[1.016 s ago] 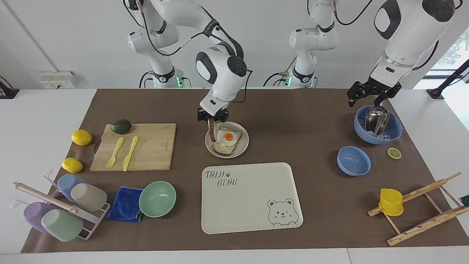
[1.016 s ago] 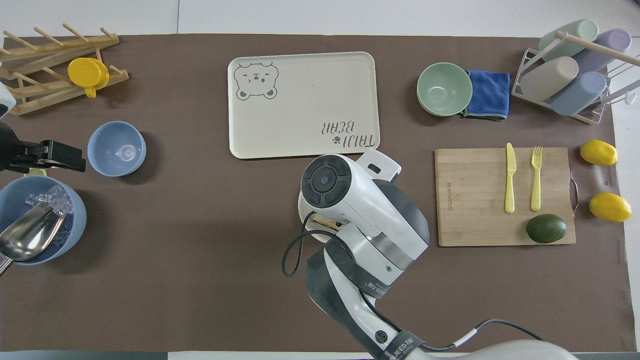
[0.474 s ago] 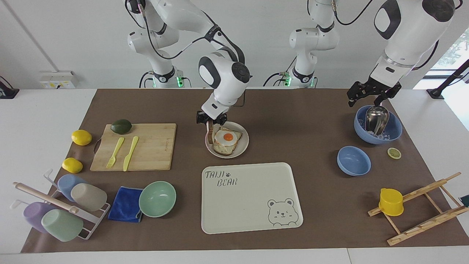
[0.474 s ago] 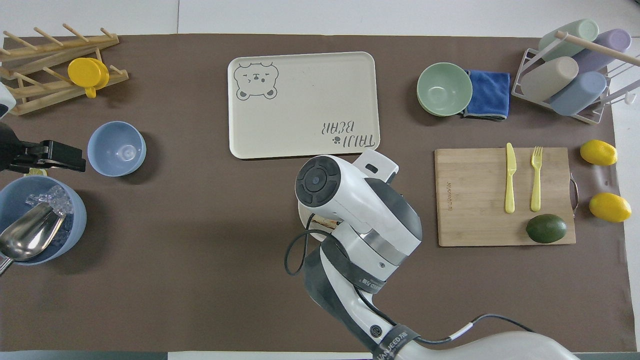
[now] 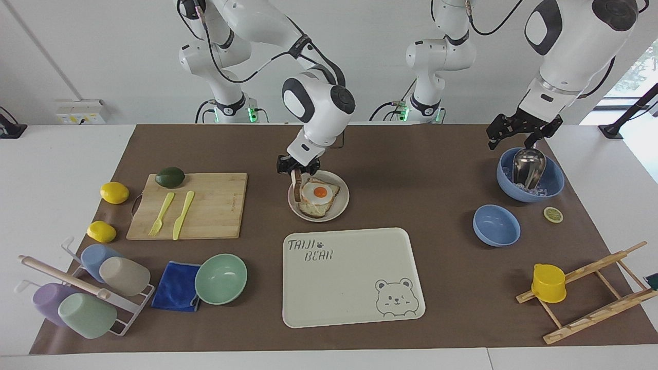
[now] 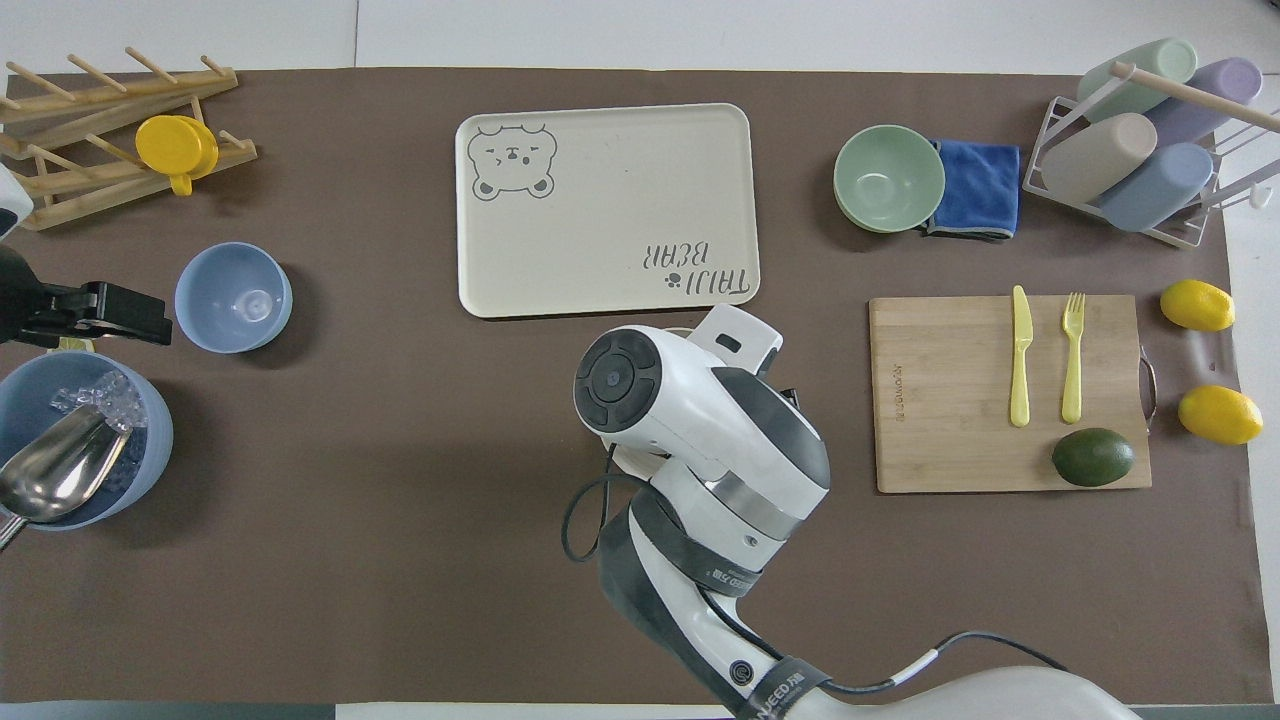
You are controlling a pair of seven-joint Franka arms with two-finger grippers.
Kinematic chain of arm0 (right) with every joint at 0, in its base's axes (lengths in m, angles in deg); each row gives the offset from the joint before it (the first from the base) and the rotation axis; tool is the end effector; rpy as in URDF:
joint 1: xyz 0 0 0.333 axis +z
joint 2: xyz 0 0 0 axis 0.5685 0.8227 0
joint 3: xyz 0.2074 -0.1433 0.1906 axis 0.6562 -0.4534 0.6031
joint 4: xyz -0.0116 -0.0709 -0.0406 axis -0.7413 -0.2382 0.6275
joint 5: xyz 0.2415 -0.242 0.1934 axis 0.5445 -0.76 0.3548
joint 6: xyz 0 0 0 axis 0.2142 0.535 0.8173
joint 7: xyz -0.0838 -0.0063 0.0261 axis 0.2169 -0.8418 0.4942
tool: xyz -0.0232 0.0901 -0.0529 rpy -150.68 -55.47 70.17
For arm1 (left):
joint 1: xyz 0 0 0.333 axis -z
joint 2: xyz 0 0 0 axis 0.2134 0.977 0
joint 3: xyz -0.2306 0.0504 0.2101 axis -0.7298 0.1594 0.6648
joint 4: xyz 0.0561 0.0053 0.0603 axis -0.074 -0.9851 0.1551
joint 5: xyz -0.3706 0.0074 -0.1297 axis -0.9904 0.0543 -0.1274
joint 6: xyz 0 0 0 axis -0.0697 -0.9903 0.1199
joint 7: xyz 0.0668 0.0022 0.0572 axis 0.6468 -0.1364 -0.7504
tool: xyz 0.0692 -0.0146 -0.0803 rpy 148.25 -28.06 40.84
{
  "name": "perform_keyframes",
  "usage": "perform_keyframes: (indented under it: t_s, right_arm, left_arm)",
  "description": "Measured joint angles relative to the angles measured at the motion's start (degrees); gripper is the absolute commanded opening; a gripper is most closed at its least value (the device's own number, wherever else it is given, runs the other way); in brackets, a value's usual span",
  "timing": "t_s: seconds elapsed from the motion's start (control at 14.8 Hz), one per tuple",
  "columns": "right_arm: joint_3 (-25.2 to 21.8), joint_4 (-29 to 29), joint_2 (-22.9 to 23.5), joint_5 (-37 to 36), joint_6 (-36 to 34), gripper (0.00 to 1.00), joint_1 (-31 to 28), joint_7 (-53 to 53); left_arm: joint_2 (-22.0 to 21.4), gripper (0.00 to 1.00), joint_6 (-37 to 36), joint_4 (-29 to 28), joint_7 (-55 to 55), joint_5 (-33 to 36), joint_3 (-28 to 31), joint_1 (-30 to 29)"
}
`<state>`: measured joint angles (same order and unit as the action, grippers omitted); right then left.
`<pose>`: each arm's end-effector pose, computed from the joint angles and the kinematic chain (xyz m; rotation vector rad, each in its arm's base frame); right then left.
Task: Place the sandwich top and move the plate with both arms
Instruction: 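Lower the bread onto the egg toast and open the right gripper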
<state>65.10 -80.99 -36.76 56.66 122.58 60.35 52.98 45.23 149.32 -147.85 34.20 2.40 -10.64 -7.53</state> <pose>0.4819 0.3411 0.3647 2.7195 0.2543 -0.1307 0.5379 -0.0315 0.5911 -3.1338 0.0961 0.0600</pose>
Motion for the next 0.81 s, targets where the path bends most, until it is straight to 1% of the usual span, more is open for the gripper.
perform_keyframes:
  t_s: [0.2, 0.61, 0.68, 0.75, 0.81]
  right_arm:
    - [0.00, -1.29, 0.31, 0.00, 1.36, 0.00, 0.10, -0.01]
    - [-0.11, -1.31, 0.30, -0.03, -0.06, 0.00, -0.02, -0.01]
    - [-0.11, -1.32, 0.30, -0.02, 0.14, 0.02, -0.01, -0.01]
    - [-0.10, -1.33, 0.30, -0.01, 0.60, 0.18, 0.03, -0.01]
    - [-0.05, -1.37, 0.31, 0.00, 1.33, 0.25, 0.10, -0.01]
  left_arm:
    - [0.00, 1.00, -0.01, 0.00, 0.00, 0.00, -0.06, 0.00]
    - [0.00, 1.00, -0.05, 0.00, 0.00, 0.00, -0.06, 0.00]
    - [0.00, 1.00, -0.06, 0.00, -0.01, 0.00, -0.06, 0.00]
    - [0.00, 1.00, -0.06, 0.00, -0.03, 0.00, -0.04, 0.00]
    - [0.00, 1.00, -0.07, 0.00, -0.07, 0.00, 0.00, 0.00]
